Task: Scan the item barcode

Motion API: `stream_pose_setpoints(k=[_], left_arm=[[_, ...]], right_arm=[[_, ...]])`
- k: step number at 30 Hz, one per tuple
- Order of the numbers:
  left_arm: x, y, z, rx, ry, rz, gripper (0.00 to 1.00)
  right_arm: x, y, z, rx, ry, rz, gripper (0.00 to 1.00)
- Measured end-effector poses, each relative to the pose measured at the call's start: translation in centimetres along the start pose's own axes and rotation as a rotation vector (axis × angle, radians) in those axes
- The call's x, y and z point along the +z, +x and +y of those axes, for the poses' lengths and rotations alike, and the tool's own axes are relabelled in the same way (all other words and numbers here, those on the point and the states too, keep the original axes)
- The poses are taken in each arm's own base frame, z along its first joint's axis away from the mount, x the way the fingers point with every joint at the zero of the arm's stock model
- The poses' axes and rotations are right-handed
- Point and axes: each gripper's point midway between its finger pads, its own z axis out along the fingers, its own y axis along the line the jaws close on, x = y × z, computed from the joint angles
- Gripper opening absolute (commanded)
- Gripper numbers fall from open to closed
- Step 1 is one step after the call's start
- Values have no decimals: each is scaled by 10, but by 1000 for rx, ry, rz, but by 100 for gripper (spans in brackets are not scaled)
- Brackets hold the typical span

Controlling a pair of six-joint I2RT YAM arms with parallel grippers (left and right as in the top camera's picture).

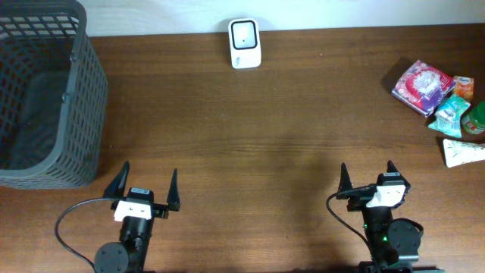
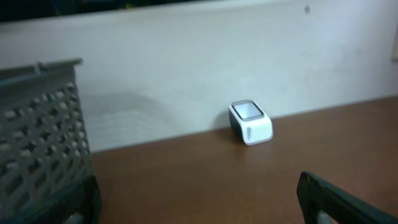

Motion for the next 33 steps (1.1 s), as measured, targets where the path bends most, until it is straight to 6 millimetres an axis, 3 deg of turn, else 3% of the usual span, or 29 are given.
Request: stream_pose_setpoints(k=[6, 10, 12, 33], left_arm=[[-3, 12, 29, -130, -174, 2, 99], [-7, 48, 33, -167, -221, 144, 99], [-8, 56, 31, -166, -214, 176, 99], [-7, 56, 25, -77, -170, 186, 99]], right_arm=[[0, 0, 0, 0, 0, 0, 98], [0, 0, 0, 0, 0, 0, 99], [0, 0, 0, 0, 0, 0, 99], [0, 0, 0, 0, 0, 0, 99]])
